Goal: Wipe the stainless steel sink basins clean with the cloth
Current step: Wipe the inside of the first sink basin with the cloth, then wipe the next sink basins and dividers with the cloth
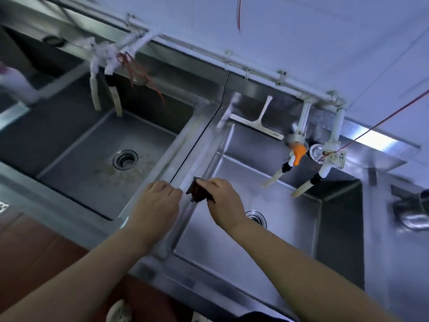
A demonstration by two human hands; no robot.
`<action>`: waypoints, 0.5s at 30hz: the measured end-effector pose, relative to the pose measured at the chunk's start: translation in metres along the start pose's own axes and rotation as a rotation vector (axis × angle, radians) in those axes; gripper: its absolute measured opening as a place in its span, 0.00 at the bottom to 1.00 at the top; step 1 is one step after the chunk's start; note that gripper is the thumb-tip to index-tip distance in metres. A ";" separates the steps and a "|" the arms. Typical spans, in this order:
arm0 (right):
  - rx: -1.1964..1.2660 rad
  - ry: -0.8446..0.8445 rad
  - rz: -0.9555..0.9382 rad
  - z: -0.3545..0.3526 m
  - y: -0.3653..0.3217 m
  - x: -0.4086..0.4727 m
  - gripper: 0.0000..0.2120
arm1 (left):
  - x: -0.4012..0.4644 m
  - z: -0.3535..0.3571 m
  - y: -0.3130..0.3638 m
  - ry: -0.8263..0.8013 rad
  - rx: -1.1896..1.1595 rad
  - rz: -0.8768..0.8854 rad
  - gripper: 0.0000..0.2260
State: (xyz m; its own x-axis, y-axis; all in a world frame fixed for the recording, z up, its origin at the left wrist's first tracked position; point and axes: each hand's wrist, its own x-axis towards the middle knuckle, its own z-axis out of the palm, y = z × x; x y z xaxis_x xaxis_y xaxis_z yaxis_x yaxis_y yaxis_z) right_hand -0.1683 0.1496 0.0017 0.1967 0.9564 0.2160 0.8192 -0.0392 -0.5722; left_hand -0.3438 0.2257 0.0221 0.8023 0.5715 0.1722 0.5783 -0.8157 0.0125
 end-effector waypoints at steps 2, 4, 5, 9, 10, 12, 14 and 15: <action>-0.007 -0.028 -0.034 0.002 -0.027 0.022 0.25 | -0.010 -0.014 -0.023 -0.040 0.002 -0.064 0.07; -0.030 -0.040 -0.055 0.010 -0.050 0.039 0.26 | -0.023 -0.029 -0.048 -0.073 -0.006 -0.102 0.13; -0.039 -0.044 -0.073 0.016 -0.063 0.047 0.26 | -0.030 -0.038 -0.063 -0.076 -0.007 -0.116 0.14; -0.048 -0.045 -0.097 0.047 -0.119 0.073 0.25 | -0.065 -0.063 -0.130 -0.054 -0.021 -0.164 0.15; -0.048 -0.052 -0.089 0.059 -0.134 0.080 0.25 | -0.074 -0.068 -0.149 -0.054 -0.029 -0.173 0.16; -0.032 -0.060 -0.063 0.084 -0.164 0.093 0.26 | -0.095 -0.077 -0.190 -0.054 -0.032 -0.188 0.16; -0.031 -0.047 -0.030 0.110 -0.193 0.104 0.26 | -0.115 -0.085 -0.232 -0.056 -0.020 -0.207 0.16; -0.037 -0.044 -0.010 0.122 -0.206 0.110 0.26 | -0.125 -0.087 -0.253 -0.056 -0.015 -0.218 0.16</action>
State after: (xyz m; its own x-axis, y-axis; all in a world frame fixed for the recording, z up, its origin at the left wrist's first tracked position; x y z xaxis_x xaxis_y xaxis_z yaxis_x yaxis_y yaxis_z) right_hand -0.3816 0.2979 0.0466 0.1653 0.9685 0.1861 0.8403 -0.0395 -0.5408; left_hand -0.6029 0.3526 0.0832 0.6655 0.7384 0.1089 0.7374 -0.6730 0.0578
